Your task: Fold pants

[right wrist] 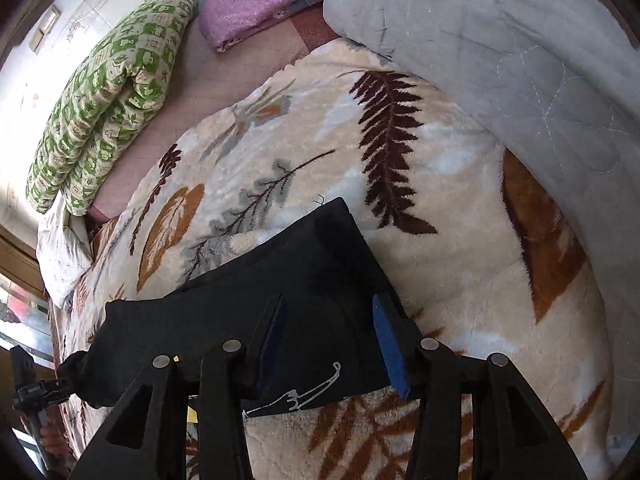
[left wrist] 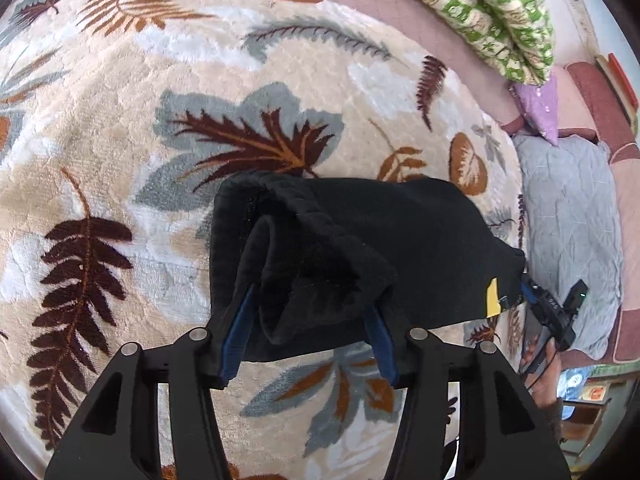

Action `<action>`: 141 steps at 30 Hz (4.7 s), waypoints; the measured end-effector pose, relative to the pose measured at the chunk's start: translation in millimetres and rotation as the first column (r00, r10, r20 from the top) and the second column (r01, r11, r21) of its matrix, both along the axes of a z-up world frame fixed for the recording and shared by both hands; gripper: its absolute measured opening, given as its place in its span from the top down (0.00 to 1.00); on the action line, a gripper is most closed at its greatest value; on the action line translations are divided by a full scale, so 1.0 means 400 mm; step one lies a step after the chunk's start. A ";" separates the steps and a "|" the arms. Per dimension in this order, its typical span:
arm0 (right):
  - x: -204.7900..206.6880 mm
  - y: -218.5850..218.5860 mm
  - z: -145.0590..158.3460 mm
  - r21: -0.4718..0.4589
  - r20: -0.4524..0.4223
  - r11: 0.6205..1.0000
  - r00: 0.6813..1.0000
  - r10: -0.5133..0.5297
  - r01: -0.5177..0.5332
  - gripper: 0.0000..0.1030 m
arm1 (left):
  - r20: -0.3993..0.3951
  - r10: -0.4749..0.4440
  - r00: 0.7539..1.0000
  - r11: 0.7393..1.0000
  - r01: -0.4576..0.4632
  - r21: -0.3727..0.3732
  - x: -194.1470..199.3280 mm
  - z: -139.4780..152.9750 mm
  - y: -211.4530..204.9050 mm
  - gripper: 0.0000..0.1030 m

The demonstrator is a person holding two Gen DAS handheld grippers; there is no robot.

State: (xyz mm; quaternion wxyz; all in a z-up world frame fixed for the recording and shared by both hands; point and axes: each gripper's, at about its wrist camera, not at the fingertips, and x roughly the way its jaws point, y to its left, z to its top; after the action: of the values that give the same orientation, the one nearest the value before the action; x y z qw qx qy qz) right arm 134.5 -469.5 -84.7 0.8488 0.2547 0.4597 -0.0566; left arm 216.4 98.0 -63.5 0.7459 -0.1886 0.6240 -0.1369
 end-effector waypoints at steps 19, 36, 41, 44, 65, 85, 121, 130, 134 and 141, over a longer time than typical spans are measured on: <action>0.095 -0.012 0.013 0.030 0.049 0.994 0.993 0.104 -0.105 0.49 | -0.098 0.173 0.980 0.966 -0.188 -0.179 0.040 -0.012 0.080 0.44; 0.051 -0.003 0.128 -0.081 0.125 0.990 0.984 0.128 -0.119 0.94 | 0.188 0.118 0.975 0.986 -0.137 0.093 -0.008 0.082 0.025 0.91; 0.073 -0.017 0.058 -0.122 0.046 0.988 0.994 0.104 -0.098 0.94 | 0.200 0.043 0.979 0.959 -0.096 0.265 -0.025 -0.044 -0.016 0.84; 0.076 -0.018 -0.005 -0.145 0.008 0.986 0.996 0.086 -0.084 0.92 | 0.276 0.014 0.961 0.940 -0.107 0.324 -0.049 -0.035 -0.028 0.76; -0.030 0.008 0.001 -0.007 0.058 0.996 0.994 0.090 -0.090 0.76 | 0.204 0.013 0.979 0.900 -0.100 0.424 -0.100 -0.049 -0.024 0.54; -0.216 -0.026 0.220 -0.007 0.094 0.997 0.992 0.081 -0.080 0.27 | 0.274 -0.141 0.951 0.933 0.035 0.359 -0.312 0.122 -0.315 0.54; 0.170 -0.135 -0.025 0.202 0.022 0.922 0.942 0.334 -0.332 0.49 | -0.057 -0.189 0.980 0.982 0.188 -0.017 -0.179 -0.011 -0.883 0.54; 0.180 -0.143 -0.040 0.209 0.049 0.885 0.908 0.416 -0.416 0.49 | -0.072 -0.213 0.974 0.977 0.212 -0.017 -0.194 -0.021 -0.907 0.54; 0.182 -0.139 -0.047 0.194 0.075 0.878 0.899 0.431 -0.437 0.50 | -0.082 -0.195 0.977 0.981 0.195 -0.009 -0.192 -0.028 -0.914 0.54; 0.168 -0.117 -0.020 0.115 0.103 0.869 0.876 0.471 -0.481 0.76 | -0.151 -0.056 0.987 0.997 0.046 -0.068 -0.168 -0.058 -0.919 0.54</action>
State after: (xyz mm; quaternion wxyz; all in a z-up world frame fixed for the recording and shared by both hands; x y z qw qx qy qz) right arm 201.8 -516.4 -92.8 0.8329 0.1933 0.4804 0.1951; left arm 149.2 -269.8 -86.7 0.6856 -0.2067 0.6792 -0.1611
